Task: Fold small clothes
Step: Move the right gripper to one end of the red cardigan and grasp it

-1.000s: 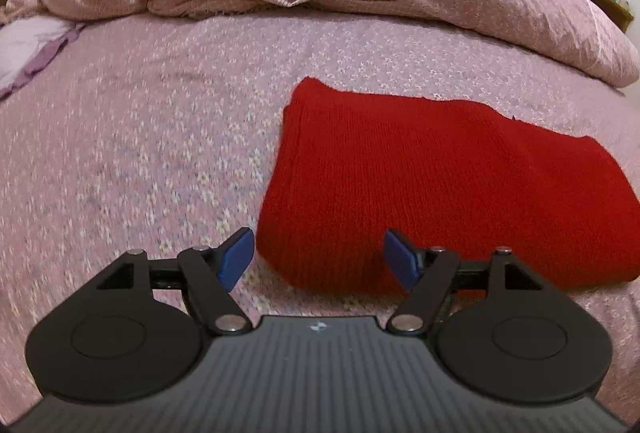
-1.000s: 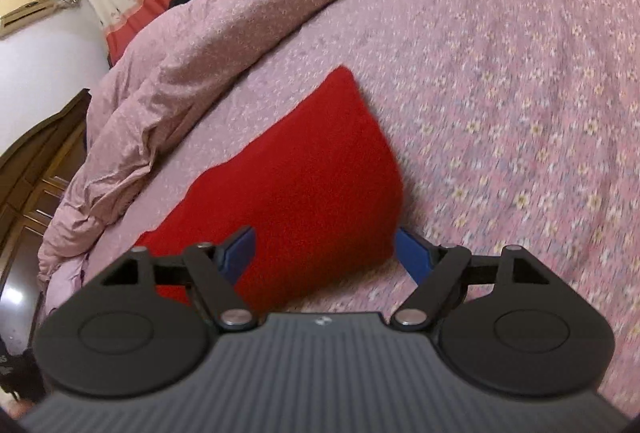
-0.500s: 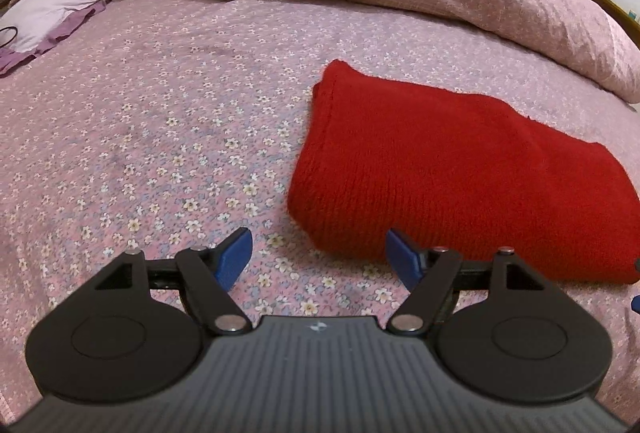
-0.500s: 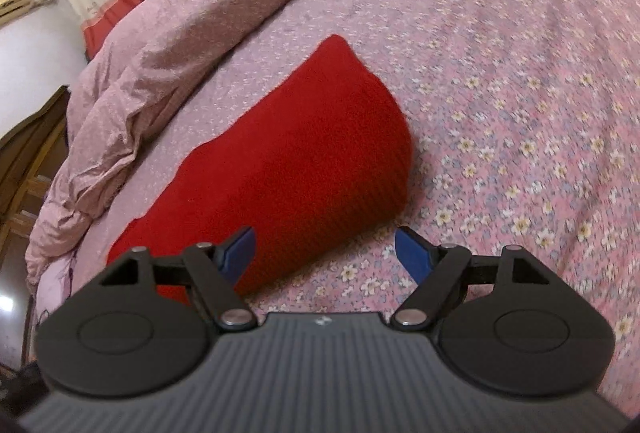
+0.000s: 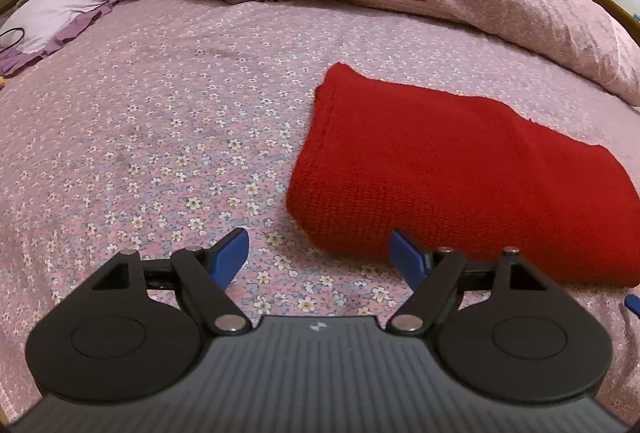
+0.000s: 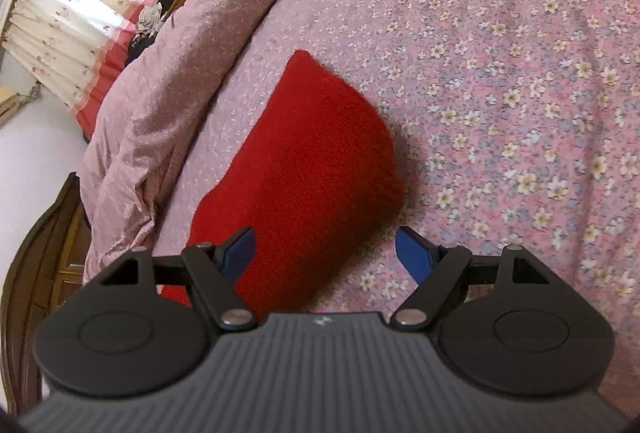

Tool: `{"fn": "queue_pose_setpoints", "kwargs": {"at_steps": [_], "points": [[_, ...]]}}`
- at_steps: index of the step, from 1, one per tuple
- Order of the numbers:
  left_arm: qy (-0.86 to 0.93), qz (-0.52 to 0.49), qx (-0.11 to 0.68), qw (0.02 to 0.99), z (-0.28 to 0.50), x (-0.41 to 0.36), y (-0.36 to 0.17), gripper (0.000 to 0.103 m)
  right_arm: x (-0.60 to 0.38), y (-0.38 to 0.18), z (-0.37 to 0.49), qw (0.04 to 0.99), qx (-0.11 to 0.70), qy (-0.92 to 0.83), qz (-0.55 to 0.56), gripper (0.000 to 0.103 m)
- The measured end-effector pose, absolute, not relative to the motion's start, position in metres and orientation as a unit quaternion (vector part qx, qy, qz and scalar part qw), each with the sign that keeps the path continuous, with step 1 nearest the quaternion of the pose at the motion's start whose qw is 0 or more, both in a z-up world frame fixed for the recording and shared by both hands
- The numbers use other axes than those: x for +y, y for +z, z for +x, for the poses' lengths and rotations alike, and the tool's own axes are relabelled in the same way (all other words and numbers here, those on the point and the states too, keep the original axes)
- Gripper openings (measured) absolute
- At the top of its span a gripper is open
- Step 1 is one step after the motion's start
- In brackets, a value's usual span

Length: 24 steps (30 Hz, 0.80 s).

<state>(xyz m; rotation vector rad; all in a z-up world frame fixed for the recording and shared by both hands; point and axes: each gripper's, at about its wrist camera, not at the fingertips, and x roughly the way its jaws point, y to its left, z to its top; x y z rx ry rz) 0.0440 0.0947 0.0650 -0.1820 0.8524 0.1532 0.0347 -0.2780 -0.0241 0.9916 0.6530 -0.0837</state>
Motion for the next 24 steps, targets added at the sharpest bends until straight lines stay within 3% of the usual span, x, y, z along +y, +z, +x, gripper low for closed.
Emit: {"fn": "queue_pose_setpoints", "kwargs": {"at_steps": [24], "points": [[0.1, -0.087, 0.447, 0.885, 0.059, 0.103, 0.035, 0.083, -0.263, -0.05, 0.072, 0.822, 0.248, -0.044, 0.511, 0.08]]}}
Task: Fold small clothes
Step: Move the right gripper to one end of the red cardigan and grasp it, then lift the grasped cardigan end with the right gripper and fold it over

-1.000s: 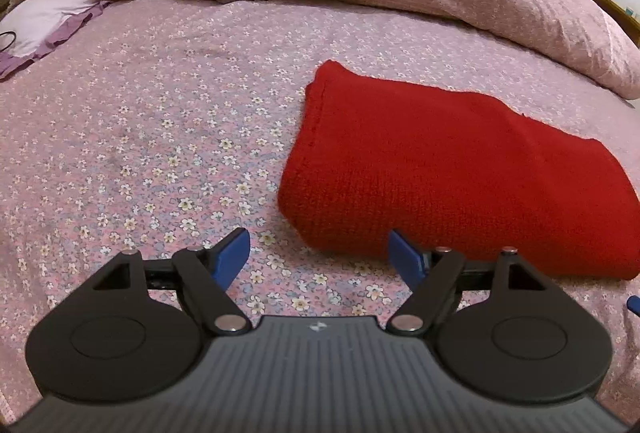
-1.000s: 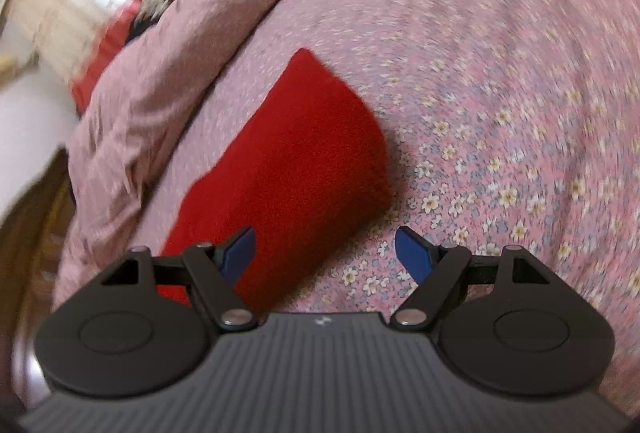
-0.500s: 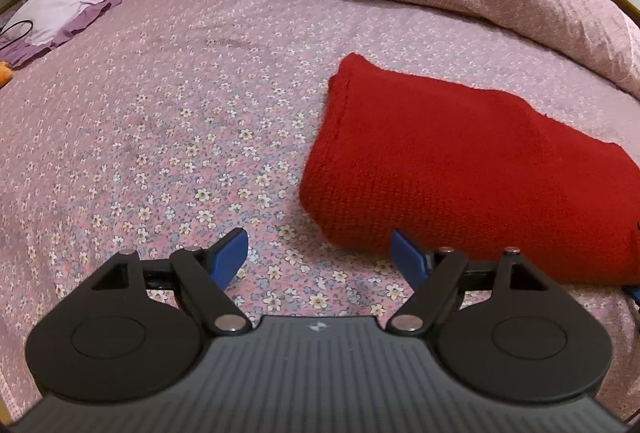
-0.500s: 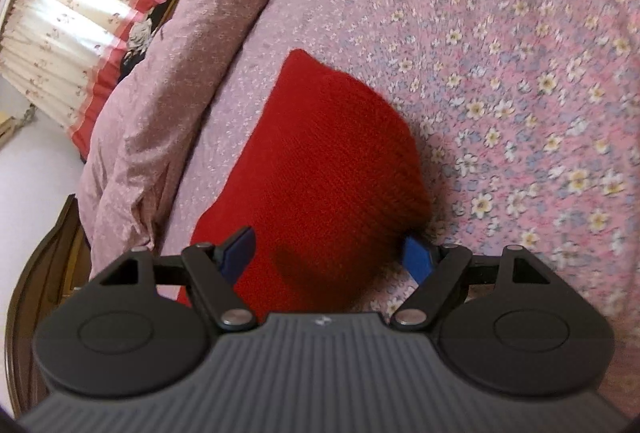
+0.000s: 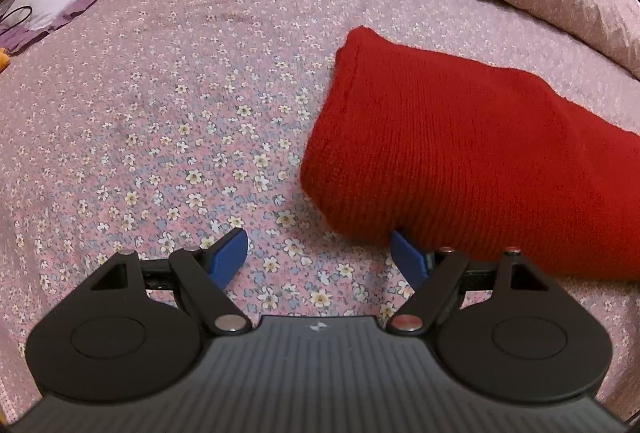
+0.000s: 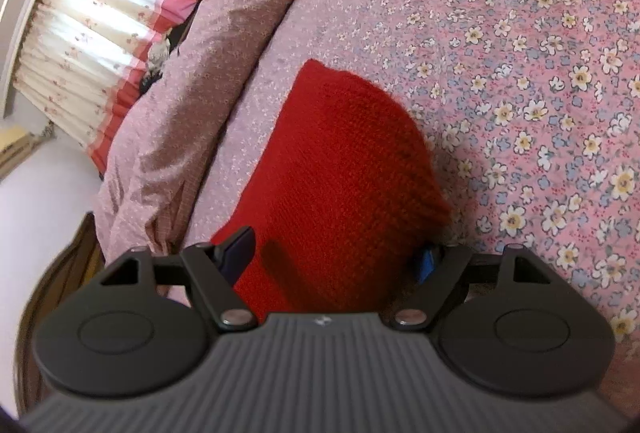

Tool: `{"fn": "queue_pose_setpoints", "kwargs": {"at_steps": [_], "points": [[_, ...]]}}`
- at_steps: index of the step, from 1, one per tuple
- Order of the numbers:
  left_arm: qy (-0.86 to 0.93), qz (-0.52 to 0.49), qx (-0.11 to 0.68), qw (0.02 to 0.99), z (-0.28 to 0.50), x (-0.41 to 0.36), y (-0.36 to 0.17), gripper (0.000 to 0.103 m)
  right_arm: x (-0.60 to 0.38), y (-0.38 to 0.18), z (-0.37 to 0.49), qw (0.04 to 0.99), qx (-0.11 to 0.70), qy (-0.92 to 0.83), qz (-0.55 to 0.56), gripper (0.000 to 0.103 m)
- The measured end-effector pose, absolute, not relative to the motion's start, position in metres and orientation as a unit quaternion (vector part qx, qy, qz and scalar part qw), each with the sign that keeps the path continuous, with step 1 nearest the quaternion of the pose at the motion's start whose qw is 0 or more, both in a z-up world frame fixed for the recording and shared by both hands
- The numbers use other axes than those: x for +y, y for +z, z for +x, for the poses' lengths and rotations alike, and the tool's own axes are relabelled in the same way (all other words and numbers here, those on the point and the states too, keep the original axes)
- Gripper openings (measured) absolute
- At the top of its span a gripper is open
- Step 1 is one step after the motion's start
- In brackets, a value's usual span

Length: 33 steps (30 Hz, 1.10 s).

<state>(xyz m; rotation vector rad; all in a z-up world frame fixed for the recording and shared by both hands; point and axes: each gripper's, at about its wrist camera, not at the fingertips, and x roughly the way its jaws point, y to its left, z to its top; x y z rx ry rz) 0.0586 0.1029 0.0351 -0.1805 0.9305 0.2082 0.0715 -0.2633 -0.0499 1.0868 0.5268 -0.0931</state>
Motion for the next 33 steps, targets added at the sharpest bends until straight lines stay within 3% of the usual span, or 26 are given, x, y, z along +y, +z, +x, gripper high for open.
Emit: {"fn": "queue_pose_setpoints", "kwargs": {"at_steps": [7, 9, 11, 12, 23, 33], "points": [[0.104, -0.089, 0.452, 0.882, 0.058, 0.104, 0.035, 0.083, -0.276, -0.056, 0.068, 0.801, 0.224, -0.047, 0.554, 0.076], [0.106, -0.089, 0.451, 0.882, 0.056, 0.105, 0.036, 0.083, -0.279, -0.057, 0.068, 0.797, 0.225, -0.056, 0.558, 0.063], [0.107, -0.089, 0.451, 0.881, 0.056, 0.107, 0.037, 0.083, -0.283, -0.063, 0.066, 0.793, 0.228, -0.061, 0.561, 0.043], [0.108, -0.09, 0.451, 0.881, 0.055, 0.108, 0.037, 0.083, -0.285, -0.066, 0.063, 0.79, 0.226, -0.058, 0.567, 0.042], [0.113, -0.103, 0.449, 0.88, 0.052, 0.117, 0.04, 0.083, -0.286, -0.059, 0.065, 0.794, 0.23, -0.038, 0.561, 0.034], [0.113, -0.107, 0.446, 0.881, 0.05, 0.119, 0.044, 0.083, -0.274, -0.023, 0.074, 0.843, 0.237, -0.025, 0.481, 0.031]]}}
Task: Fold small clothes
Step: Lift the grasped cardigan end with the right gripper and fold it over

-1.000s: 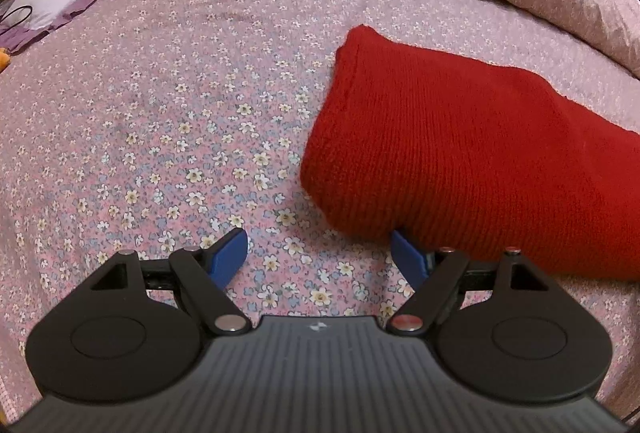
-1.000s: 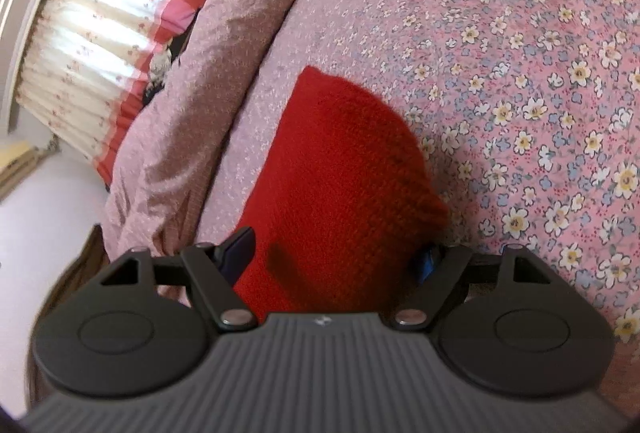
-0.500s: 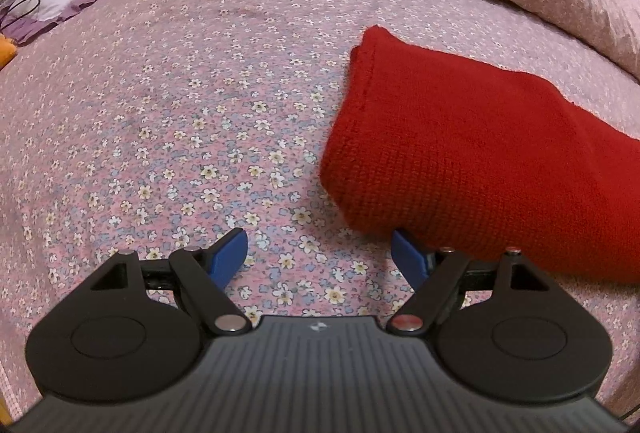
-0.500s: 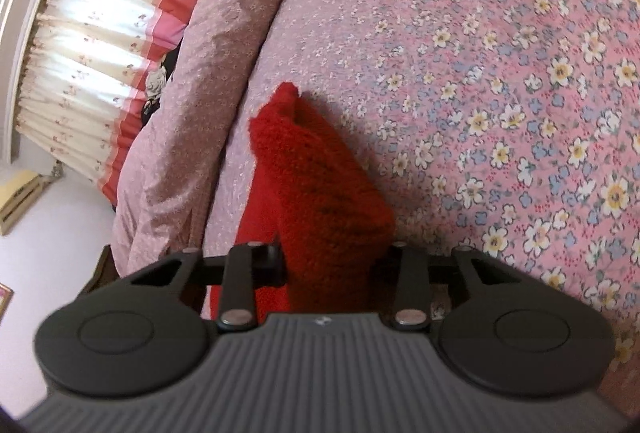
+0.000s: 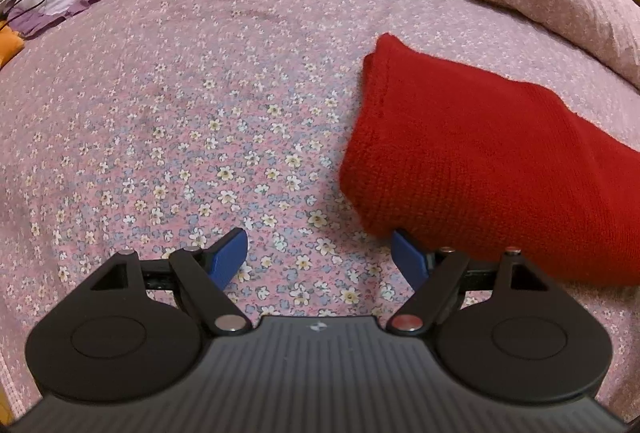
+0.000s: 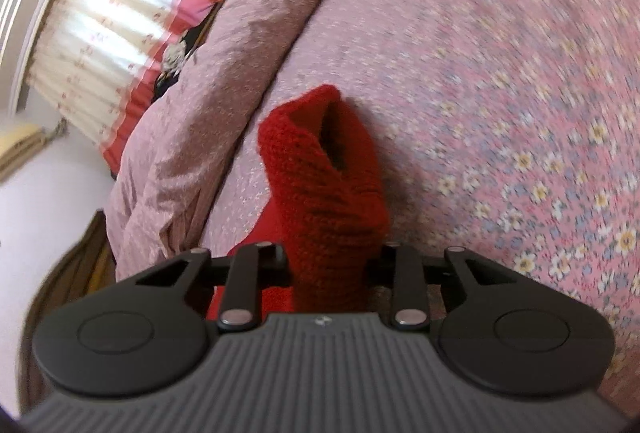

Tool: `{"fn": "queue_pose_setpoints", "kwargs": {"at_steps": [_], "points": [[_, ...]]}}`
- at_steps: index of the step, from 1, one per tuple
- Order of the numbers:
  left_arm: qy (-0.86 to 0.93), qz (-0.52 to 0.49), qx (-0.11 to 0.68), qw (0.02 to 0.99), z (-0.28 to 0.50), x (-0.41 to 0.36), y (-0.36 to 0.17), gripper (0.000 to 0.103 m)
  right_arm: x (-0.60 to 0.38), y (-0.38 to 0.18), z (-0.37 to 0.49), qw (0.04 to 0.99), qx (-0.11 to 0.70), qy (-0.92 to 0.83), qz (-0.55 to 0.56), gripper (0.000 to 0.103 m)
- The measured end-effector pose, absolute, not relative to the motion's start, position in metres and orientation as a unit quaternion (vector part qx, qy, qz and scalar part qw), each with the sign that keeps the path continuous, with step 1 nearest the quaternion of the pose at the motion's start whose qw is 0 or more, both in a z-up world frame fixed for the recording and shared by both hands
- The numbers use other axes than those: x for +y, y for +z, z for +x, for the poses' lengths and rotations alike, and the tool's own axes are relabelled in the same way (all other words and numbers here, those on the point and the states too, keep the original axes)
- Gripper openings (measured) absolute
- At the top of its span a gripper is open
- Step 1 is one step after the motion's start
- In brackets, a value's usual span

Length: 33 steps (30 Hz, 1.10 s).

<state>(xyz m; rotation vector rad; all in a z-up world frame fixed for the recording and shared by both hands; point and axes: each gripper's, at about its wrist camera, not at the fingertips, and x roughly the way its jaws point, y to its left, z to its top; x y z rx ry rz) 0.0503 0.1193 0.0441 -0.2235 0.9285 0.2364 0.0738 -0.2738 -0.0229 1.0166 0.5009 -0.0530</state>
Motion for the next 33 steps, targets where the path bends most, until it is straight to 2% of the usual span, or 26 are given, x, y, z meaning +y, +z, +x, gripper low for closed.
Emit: {"fn": "queue_pose_setpoints", "kwargs": {"at_steps": [22, 33], "points": [[0.121, -0.123, 0.427, 0.888, 0.05, 0.141, 0.056, 0.083, -0.218, 0.049, 0.09, 0.924, 0.196, 0.044, 0.327, 0.028], [0.133, -0.14, 0.413, 0.89, 0.047, 0.163, 0.062, 0.083, -0.154, 0.078, 0.115, 0.943, 0.194, 0.099, 0.253, 0.028]]}}
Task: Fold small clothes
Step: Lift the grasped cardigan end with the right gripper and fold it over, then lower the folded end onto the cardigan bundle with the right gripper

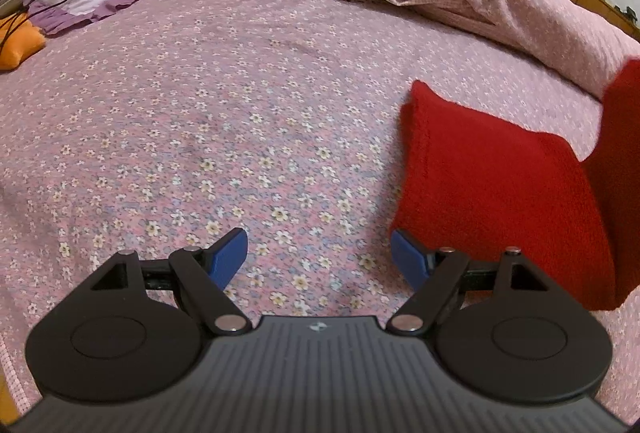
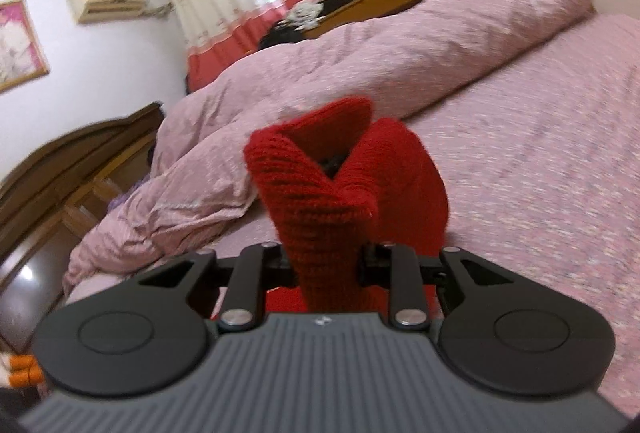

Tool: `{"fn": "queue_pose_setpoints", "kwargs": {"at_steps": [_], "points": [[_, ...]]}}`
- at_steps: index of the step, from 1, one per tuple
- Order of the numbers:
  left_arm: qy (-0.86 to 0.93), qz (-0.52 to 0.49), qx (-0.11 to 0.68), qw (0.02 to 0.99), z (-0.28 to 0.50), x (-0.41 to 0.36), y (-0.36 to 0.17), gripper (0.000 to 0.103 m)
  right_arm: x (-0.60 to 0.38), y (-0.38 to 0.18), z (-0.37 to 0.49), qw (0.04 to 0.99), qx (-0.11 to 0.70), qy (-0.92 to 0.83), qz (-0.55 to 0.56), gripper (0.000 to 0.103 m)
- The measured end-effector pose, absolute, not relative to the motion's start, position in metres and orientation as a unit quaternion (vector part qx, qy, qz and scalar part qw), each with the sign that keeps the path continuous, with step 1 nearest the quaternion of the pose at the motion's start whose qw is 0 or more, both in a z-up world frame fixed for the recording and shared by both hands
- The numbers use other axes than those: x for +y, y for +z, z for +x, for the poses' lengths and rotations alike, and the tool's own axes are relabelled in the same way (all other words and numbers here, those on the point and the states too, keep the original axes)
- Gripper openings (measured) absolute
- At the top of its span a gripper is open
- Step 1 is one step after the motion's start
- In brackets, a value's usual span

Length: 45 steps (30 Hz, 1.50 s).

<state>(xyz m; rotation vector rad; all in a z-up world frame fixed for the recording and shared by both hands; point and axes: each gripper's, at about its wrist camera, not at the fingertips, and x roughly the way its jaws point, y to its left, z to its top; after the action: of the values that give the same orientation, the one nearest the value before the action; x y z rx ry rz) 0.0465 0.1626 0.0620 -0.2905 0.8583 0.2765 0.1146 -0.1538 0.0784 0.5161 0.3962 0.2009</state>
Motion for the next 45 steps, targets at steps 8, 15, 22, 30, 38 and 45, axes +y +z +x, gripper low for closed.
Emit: {"fn": "queue_pose_setpoints", "kwargs": {"at_steps": [8, 15, 22, 30, 38, 45], "points": [[0.145, -0.153, 0.408, 0.888, 0.04, 0.181, 0.06, 0.083, -0.081, 0.081, 0.125, 0.951, 0.197, 0.163, 0.176, 0.027], [0.158, -0.165, 0.412, 0.882, 0.033, 0.2, 0.052, 0.083, -0.014, 0.053, 0.118, 0.946, 0.22, 0.222, 0.081, 0.027], [0.168, -0.183, 0.409, 0.878, 0.029, 0.22, 0.047, 0.083, -0.003, 0.049, 0.114, 0.948, 0.215, 0.229, 0.056, 0.026], [0.18, -0.204, 0.406, 0.872, 0.026, 0.233, 0.043, 0.083, 0.019, 0.041, 0.103, 0.935, 0.218, 0.277, 0.047, 0.027], [0.183, -0.201, 0.397, 0.877, 0.024, 0.234, 0.05, 0.083, 0.01, 0.03, 0.095, 0.921, 0.236, 0.289, 0.117, 0.046], [0.165, -0.182, 0.365, 0.898, 0.031, 0.225, 0.081, 0.083, -0.014, 0.039, 0.077, 0.897, 0.253, 0.304, 0.197, 0.047]]}}
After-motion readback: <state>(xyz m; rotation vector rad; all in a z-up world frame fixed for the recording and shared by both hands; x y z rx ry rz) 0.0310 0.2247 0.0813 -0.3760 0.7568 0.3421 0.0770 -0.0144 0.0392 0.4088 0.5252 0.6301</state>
